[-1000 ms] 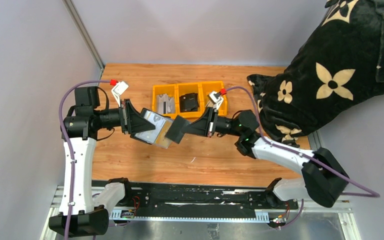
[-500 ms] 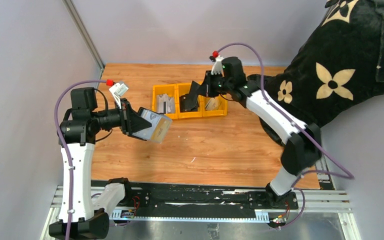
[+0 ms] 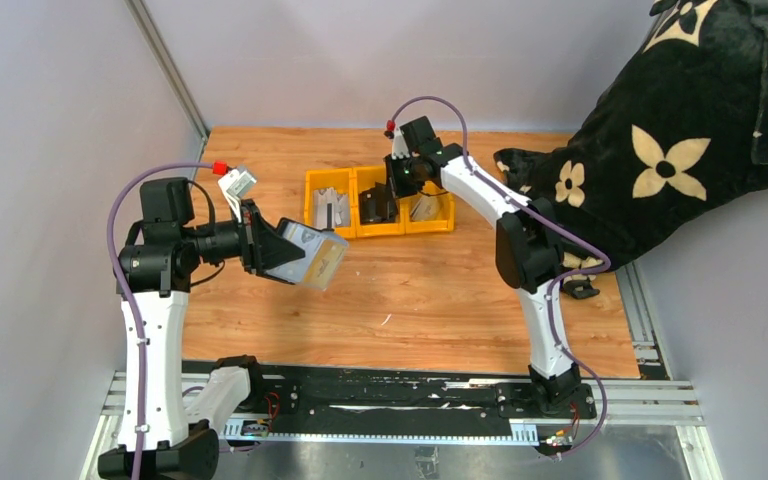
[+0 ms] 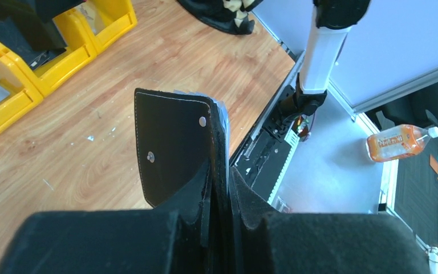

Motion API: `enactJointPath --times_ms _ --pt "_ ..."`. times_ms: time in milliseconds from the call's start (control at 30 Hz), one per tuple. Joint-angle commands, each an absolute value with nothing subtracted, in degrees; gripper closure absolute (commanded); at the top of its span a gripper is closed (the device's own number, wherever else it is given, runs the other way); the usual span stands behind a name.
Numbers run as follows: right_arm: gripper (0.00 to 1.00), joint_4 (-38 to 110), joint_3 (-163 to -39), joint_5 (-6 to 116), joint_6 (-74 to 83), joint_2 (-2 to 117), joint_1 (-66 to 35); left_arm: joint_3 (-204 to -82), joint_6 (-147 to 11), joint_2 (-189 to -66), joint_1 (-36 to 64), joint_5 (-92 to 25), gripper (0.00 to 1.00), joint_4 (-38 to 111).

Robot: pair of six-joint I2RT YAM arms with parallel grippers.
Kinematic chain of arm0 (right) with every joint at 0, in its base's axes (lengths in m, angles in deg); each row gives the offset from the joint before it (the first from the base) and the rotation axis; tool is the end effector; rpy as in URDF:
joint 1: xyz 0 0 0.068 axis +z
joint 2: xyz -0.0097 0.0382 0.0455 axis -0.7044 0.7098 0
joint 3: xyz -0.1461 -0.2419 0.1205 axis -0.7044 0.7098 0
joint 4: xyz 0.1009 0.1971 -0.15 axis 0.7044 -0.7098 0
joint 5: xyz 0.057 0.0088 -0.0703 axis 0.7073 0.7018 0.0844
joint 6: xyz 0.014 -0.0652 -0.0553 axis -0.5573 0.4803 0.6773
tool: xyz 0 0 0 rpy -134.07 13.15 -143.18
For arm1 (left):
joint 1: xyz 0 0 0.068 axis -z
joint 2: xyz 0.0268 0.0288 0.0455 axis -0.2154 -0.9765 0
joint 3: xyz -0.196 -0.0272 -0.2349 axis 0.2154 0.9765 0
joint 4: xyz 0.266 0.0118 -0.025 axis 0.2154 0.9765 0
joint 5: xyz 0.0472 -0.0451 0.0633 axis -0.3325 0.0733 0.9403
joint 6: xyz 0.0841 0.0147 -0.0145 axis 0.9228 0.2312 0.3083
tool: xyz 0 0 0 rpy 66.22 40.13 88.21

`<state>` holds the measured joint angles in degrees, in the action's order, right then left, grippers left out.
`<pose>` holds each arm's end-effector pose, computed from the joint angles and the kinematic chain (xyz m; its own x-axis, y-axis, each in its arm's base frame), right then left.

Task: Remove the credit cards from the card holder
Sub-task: Place the credit card in the storage box.

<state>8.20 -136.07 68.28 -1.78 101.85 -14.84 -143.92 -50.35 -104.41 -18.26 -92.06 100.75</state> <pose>0.4710 0.3032 0.2527 -0.7314 -0.1752 -0.6591 -0.5419 0.7360 0.4057 0.1375 -0.0567 0.4273 -0.5890 -0.0207 -0.8078 0.7100 0.4641 -0.5296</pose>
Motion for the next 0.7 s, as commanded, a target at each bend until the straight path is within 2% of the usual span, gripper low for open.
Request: enactJointPath --times_ms 0,33,133,267,433,567,667 --pt "1.00 5.57 -141.13 68.75 -1.37 106.10 -14.31 -143.72 -49.59 -103.16 -18.41 -96.45 1.00 99.71" --pt "1.00 5.57 -141.98 68.23 -1.55 106.57 -14.13 -143.74 -49.51 -103.10 -18.41 -96.61 1.00 99.75" --pt "0.91 5.58 -143.99 66.19 -2.36 108.06 -13.75 -143.77 -49.51 -102.88 -18.41 -97.41 1.00 99.63" --pt "0.72 5.39 -145.86 59.58 -1.52 107.98 -12.19 -143.82 -49.37 -102.50 -18.41 -99.18 1.00 99.63" --pt "0.62 5.40 -146.31 51.93 -0.96 104.31 -10.54 -144.07 -49.58 -102.11 -18.41 -100.06 1.00 99.62" --pt "0.56 7.60 -143.59 55.43 -1.68 95.72 -9.70 -144.06 -49.49 -101.73 -18.41 -100.17 1.00 99.55" --pt "0.49 15.78 -135.12 65.46 -1.63 84.52 -9.76 -143.65 -49.49 -101.70 -18.41 -100.51 1.00 99.56"
